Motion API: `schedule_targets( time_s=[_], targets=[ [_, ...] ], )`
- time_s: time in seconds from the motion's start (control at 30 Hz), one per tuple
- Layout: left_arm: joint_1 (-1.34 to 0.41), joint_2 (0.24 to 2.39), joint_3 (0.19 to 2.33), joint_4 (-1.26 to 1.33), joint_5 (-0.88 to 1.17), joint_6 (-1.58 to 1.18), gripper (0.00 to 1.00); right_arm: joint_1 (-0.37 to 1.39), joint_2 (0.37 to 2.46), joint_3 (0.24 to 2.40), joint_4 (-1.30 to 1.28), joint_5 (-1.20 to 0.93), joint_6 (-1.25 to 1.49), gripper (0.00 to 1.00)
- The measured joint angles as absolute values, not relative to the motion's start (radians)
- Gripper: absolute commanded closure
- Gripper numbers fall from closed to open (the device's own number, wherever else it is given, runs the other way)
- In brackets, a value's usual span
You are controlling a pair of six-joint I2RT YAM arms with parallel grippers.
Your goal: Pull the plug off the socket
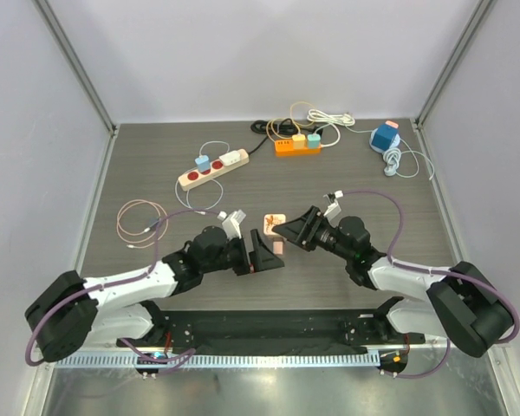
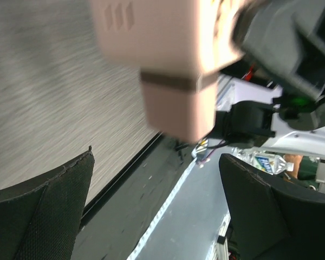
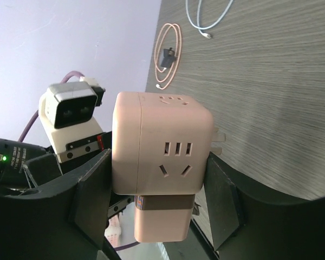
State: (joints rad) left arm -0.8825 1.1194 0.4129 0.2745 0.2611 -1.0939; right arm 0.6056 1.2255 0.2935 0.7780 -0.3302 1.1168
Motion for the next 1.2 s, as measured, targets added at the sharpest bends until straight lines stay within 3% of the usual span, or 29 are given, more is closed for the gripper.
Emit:
schedule_targets(
  time_s=[0.23, 0.37, 0.4, 0.5, 0.77, 0.83, 0.87, 0.9, 1.2],
  targets=[
    [-0.89, 1.172, 0.463, 0.417, 0.236, -1.118, 0.06, 0.608, 1.164, 0.268, 0.794, -0.331, 1.137, 0.99],
    [-0.89, 1.234, 0.48, 0.496, 0.244, -1.143, 0.13, 0.61, 1.154, 0.233, 0.809, -0.331, 1.155, 0.99],
    [-0.89, 1.258, 0.485, 0.517, 0.248, -1.152, 0.22, 0.61, 1.154, 0.228, 0.809, -0.331, 1.158, 0.99],
    [-0.89, 1.326, 0.486, 0.59, 0.263, -1.191, 0.33, 0.61, 1.153, 0.224, 0.818, -0.331, 1.168, 0.99],
    [-0.89, 1.411, 0.486, 0.714, 0.309, -1.259, 0.49, 0.611, 1.132, 0.217, 0.856, -0.319, 1.187, 0.99],
    [-0.89, 1.411, 0.486, 0.719, 0.31, -1.266, 0.6, 0.611, 1.126, 0.216, 0.866, -0.315, 1.19, 0.99],
    [-0.89, 1.411, 0.486, 0.723, 0.31, -1.269, 0.71, 0.611, 1.121, 0.214, 0.868, -0.31, 1.19, 0.99],
    [-0.89, 1.411, 0.486, 0.726, 0.31, -1.271, 1.0, 0.612, 1.117, 0.212, 0.868, -0.308, 1.191, 0.99],
    [-0.891, 1.411, 0.478, 0.737, 0.31, -1.276, 1.0, 0.62, 1.106, 0.19, 0.889, -0.26, 1.217, 0.99]
  ],
)
